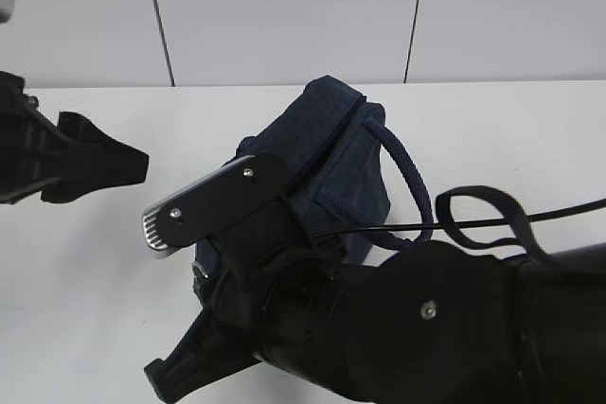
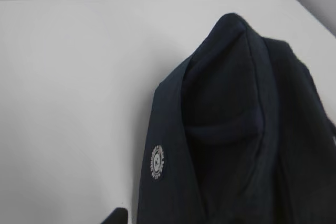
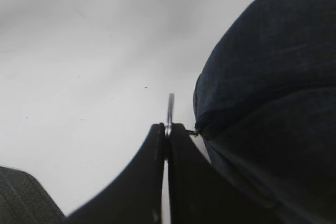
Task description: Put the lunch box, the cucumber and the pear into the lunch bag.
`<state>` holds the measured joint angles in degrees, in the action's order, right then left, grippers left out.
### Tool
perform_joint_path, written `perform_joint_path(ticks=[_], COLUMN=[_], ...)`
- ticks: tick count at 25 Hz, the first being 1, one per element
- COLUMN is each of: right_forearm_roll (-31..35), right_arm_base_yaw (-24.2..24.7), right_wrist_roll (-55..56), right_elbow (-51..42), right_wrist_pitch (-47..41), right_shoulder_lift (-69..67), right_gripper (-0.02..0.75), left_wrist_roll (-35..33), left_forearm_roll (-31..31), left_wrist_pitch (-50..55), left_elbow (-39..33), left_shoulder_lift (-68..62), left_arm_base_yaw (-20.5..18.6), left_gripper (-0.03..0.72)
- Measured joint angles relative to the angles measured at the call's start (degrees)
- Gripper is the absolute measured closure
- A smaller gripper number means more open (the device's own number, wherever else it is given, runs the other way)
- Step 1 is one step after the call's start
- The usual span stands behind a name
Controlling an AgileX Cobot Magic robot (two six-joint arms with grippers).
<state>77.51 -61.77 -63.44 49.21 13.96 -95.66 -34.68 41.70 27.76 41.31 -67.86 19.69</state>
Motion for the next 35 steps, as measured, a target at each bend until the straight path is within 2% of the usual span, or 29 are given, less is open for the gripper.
perform_joint_path(ticks=[3, 5, 6, 8, 10, 15, 21, 28, 32, 35], right_forearm_roll=[0.65, 1.64, 2.34, 3.78, 4.74, 8.0, 10.52, 13.48, 18.91, 22.83], right_arm_base_yaw=[0.0, 0.0, 0.0, 0.0, 0.0, 0.0, 0.0, 0.0, 0.0, 0.0], right_wrist_roll=[-0.78, -1.48, -2.02, -3.5, -4.54, -6.92, -9.56, -14.44, -21.01, -26.02], right_elbow=[0.13, 0.13, 0.13, 0.24, 0.24, 0.32, 0.32, 1.14, 3.38, 4.79], right_wrist_pitch=[-0.59, -1.1, -1.37, -1.48, -1.58, -1.93, -0.5, 4.71, 8.27, 9.32], right_shoulder_lift=[0.0, 0.0, 0.0, 0.0, 0.0, 0.0, 2.11, 6.66, 6.88, 6.88], right_gripper=[0.738, 0.738, 0.738, 0.738, 0.738, 0.738, 0.738, 0.738, 0.738, 0.738], left_wrist_roll=[-10.8, -19.58, -25.39, -36.95, -45.45, -58.69, -63.52, -68.61, -70.28, -70.69], left_forearm_roll=[1.92, 6.76, 11.22, 21.43, 27.86, 32.42, 32.38, 32.39, 31.75, 31.79], left_wrist_pitch=[2.04, 2.37, 3.11, 7.53, 12.54, 24.17, 24.72, 24.18, 22.73, 21.92], left_elbow=[0.0, 0.0, 0.0, 0.0, 0.0, 0.0, 0.0, 0.05, 0.05, 0.05], left_shoulder_lift=[-4.02, -5.83, -6.49, -7.58, -9.26, -14.94, -18.04, -19.1, -19.99, -20.05], left_arm_base_yaw=[-0.07, -0.98, -2.01, -5.12, -8.61, -16.4, -16.93, -13.38, -11.07, -10.85], left_gripper=[0.346, 0.346, 0.346, 0.346, 0.346, 0.346, 0.346, 0.346, 0.346, 0.346])
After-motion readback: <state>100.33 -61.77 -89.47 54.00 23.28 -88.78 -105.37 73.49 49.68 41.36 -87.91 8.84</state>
